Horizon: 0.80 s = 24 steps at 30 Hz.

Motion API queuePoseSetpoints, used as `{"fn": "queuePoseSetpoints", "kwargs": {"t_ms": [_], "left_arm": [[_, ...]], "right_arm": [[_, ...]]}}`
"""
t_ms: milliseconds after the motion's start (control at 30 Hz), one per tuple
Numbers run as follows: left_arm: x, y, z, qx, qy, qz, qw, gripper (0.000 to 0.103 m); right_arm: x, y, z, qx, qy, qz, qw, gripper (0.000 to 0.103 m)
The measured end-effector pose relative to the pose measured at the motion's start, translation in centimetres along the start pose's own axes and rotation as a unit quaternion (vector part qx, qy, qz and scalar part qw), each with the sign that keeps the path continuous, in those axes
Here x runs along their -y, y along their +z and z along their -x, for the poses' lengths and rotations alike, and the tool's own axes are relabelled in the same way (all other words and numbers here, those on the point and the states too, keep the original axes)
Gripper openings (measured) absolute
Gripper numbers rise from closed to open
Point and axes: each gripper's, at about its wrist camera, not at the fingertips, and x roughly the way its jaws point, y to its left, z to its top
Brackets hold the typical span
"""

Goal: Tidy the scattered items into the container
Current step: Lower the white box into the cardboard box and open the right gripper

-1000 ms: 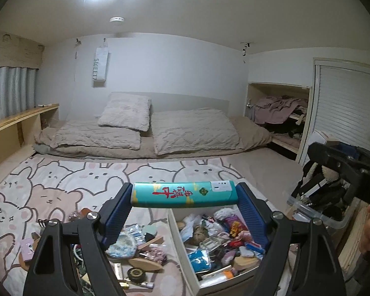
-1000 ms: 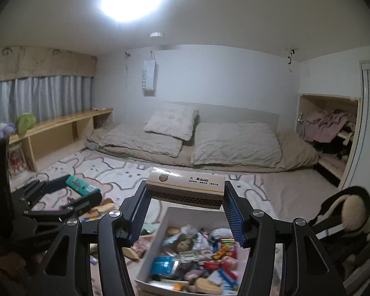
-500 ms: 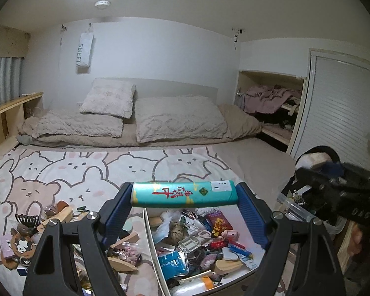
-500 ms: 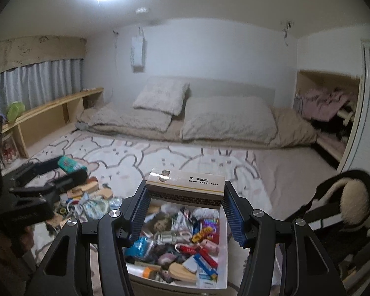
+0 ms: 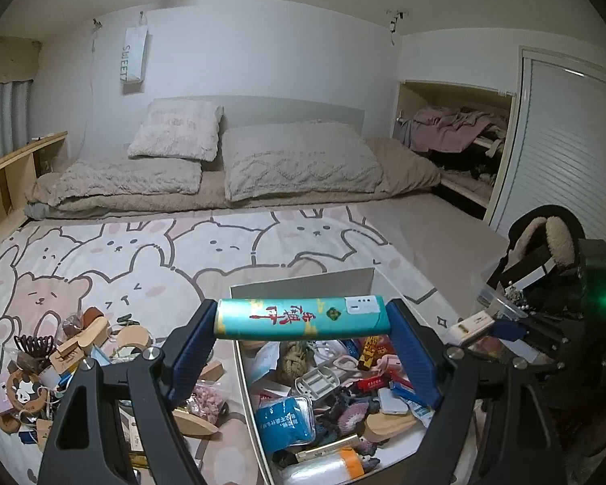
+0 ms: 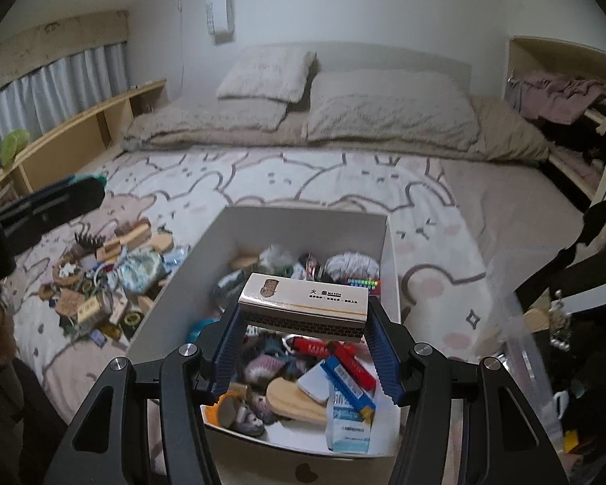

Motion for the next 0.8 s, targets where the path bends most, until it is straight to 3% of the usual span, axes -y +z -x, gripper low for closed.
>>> {"fn": "queuePoseSetpoints", "kwargs": {"t_ms": [167, 367, 567, 800], "left_arm": [[0.1, -0.3, -2.0, -0.027, -0.011, 0.007, 0.9995, 0.083], [-0.3, -1.4, -3.9, -0.055, -0.008, 0.013, 0.9983, 0.083], [-0.9, -2.4, -5.4, -0.074, -0.002, 0.021, 0.997, 0.083], [-0.7, -3.6, -7.0, -0.092, -0.001, 0.024, 0.9954, 0.083]], "right_arm": [[0.5, -0.6, -2.3, -0.022, 0.015, -0.001, 1.0, 0.058], [2.2, -0.9, -5.8, -0.069, 0.032, -0.042, 0.996, 0.058], [3.2, -0.1, -7.9, -0.087, 0.048, -0.073, 0.992, 0.058], [3.7, -0.6, -8.8, -0.116, 0.031, -0.076, 0.99, 0.058]]}}
